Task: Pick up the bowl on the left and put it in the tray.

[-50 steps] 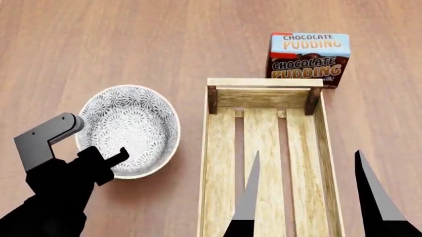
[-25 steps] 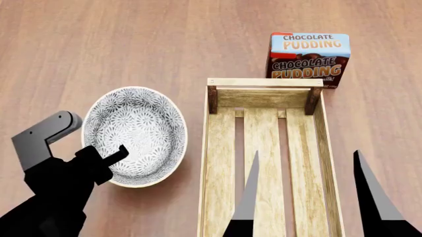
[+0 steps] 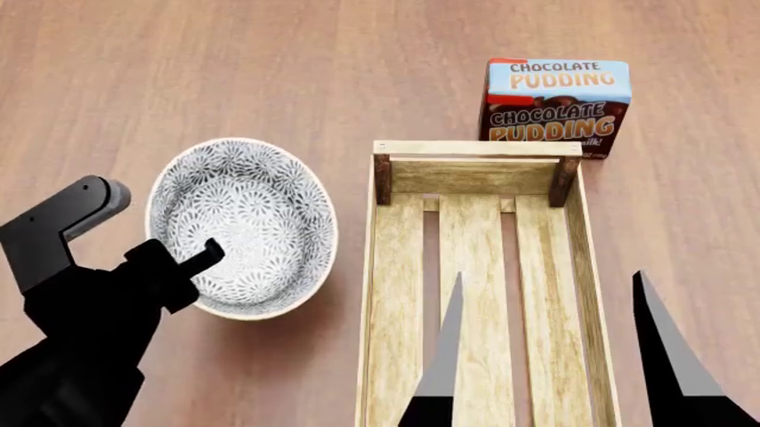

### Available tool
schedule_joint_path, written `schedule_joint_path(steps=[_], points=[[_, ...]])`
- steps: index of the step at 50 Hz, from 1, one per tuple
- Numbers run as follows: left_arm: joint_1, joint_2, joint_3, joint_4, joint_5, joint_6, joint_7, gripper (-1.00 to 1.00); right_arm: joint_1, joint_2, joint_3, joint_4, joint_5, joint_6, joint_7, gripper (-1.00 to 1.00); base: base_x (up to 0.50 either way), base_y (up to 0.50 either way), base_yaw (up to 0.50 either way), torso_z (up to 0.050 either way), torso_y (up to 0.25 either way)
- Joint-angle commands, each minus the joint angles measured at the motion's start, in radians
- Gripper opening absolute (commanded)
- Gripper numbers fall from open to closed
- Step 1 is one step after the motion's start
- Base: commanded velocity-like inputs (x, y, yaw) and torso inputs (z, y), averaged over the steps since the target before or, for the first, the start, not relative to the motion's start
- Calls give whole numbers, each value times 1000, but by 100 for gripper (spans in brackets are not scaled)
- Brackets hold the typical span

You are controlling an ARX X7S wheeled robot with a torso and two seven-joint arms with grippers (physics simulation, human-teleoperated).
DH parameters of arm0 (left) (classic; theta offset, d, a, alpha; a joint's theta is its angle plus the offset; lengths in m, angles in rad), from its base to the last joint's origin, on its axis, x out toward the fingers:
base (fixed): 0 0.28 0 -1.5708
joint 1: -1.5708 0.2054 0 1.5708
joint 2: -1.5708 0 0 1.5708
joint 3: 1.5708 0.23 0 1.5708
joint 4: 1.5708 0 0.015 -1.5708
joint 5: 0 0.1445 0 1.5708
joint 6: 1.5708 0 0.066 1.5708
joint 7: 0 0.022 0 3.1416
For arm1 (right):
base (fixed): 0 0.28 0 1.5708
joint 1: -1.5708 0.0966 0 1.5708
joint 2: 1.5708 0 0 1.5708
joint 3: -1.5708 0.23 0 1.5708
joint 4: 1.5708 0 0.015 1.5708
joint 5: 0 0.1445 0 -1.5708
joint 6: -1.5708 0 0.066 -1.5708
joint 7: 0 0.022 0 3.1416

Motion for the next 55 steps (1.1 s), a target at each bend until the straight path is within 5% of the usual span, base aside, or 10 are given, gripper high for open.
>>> schedule_joint_path(steps=[1,21,33,55], points=[[-14,13,-34,61,-7,10,-12,-100,0,-24,29,-17,7,12,-32,100,0,0,0,0,0],[-11,3,-50,172,-99,-35,-62,-100,-1,-19,26,-14,8,4,-30,100,0,0,0,0,0],[-33,27,-108,239,-352,-162,-173,-100,0,-16,26,-12,11,-4,-31,100,0,0,0,0,0],[-83,30,-63,332,-535,-272,-330,-100,5,-10,24,-20,14,1,-20,100,0,0,0,0,1]])
